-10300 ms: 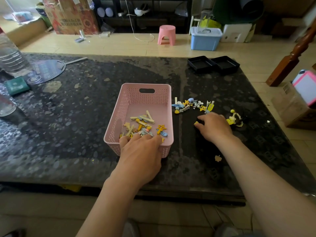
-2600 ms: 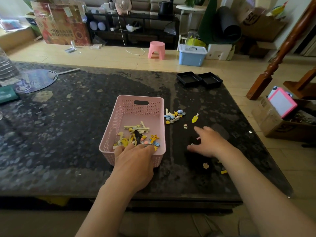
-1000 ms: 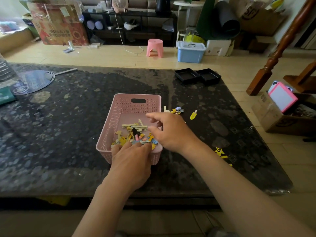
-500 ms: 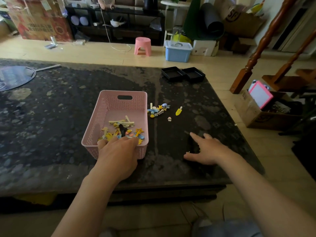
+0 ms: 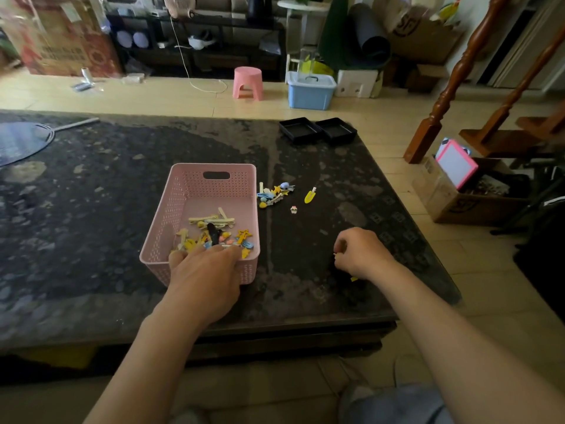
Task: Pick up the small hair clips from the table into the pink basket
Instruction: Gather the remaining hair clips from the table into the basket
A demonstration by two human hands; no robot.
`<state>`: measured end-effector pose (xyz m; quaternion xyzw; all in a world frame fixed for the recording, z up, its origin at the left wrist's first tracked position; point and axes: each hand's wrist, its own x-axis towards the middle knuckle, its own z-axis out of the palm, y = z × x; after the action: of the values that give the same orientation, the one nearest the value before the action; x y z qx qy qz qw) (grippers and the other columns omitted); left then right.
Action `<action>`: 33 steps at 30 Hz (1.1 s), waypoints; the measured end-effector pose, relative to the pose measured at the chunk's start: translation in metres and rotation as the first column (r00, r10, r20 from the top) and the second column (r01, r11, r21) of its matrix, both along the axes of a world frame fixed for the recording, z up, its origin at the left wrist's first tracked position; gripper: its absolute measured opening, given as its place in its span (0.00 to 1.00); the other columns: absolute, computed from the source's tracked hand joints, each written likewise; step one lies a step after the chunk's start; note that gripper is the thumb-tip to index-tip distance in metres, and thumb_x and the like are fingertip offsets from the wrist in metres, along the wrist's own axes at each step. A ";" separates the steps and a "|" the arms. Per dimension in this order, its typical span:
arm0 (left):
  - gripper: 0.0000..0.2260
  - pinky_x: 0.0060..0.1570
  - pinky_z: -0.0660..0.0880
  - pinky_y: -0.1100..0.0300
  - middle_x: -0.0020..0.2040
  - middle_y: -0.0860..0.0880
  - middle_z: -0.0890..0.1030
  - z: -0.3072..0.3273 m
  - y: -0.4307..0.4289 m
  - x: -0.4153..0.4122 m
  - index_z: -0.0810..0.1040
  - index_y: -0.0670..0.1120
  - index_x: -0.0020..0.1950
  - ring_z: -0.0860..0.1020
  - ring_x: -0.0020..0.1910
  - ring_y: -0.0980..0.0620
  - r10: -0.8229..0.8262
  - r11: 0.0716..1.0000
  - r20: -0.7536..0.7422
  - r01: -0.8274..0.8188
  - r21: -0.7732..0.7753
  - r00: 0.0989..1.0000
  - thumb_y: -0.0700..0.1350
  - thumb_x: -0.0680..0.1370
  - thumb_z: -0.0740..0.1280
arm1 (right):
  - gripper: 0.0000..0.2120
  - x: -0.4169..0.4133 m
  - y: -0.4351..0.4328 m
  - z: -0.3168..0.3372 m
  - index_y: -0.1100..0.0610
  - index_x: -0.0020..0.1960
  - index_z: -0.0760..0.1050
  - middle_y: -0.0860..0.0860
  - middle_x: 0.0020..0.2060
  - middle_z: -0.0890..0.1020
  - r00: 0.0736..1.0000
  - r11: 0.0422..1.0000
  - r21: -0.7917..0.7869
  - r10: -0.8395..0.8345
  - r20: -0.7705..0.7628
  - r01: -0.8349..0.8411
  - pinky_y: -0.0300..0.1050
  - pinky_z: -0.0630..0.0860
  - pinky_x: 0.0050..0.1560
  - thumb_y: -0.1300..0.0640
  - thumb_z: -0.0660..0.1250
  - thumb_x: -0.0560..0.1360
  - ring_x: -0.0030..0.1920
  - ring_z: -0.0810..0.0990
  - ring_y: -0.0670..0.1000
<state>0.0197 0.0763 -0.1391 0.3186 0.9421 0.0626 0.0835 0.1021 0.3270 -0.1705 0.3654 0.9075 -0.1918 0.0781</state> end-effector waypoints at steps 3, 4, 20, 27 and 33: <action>0.05 0.61 0.62 0.44 0.52 0.53 0.76 -0.001 -0.001 0.000 0.70 0.56 0.53 0.72 0.53 0.49 -0.001 1.000 -0.008 0.002 0.012 1.000 0.51 0.82 0.56 | 0.07 -0.005 0.001 0.000 0.50 0.47 0.79 0.48 0.45 0.79 1.000 1.000 -0.026 -0.015 0.017 0.015 0.47 0.82 0.47 0.57 0.75 0.72 0.44 0.79 0.48; 0.05 0.61 0.62 0.44 0.52 0.53 0.76 -0.002 -0.001 -0.001 0.70 0.56 0.54 0.72 0.53 0.49 -0.001 1.000 -0.010 0.001 0.013 1.000 0.51 0.82 0.55 | 0.07 -0.006 0.001 0.000 0.50 0.47 0.79 0.48 0.45 0.79 1.000 0.999 -0.035 -0.016 0.007 0.016 0.47 0.82 0.47 0.57 0.75 0.72 0.44 0.79 0.48; 0.04 0.61 0.63 0.44 0.52 0.54 0.75 -0.004 0.001 -0.001 0.70 0.56 0.55 0.72 0.53 0.49 0.004 1.000 -0.020 -0.004 0.021 1.000 0.51 0.81 0.58 | 0.10 -0.047 -0.052 0.049 0.56 0.43 0.82 0.52 0.39 0.84 0.692 0.830 -0.504 -0.220 -0.688 -0.237 0.43 0.82 0.38 0.69 0.75 0.69 0.38 0.83 0.50; 0.06 0.58 0.63 0.46 0.54 0.54 0.76 -0.007 -0.005 0.000 0.71 0.56 0.56 0.72 0.55 0.49 -0.015 0.999 -0.052 0.018 0.046 0.999 0.51 0.81 0.58 | 0.15 -0.061 -0.084 0.047 0.59 0.60 0.81 0.51 0.53 0.85 0.753 0.876 -0.325 0.064 -0.655 -0.357 0.39 0.79 0.56 0.65 0.72 0.74 0.52 0.83 0.47; 0.05 0.59 0.63 0.46 0.52 0.53 0.76 -0.005 -0.003 -0.001 0.71 0.56 0.54 0.72 0.53 0.49 -0.013 0.999 -0.038 0.015 0.041 0.999 0.51 0.81 0.57 | 0.32 -0.024 0.003 0.046 0.46 0.74 0.69 0.51 0.72 0.72 0.962 0.972 -0.079 0.203 -0.185 -0.220 0.40 0.70 0.63 0.65 0.69 0.74 0.66 0.74 0.50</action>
<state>0.0188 0.0736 -0.1442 0.3280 0.9398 0.0754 0.0595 0.0781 0.3299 -0.1246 0.2435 0.9341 -0.2587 0.0357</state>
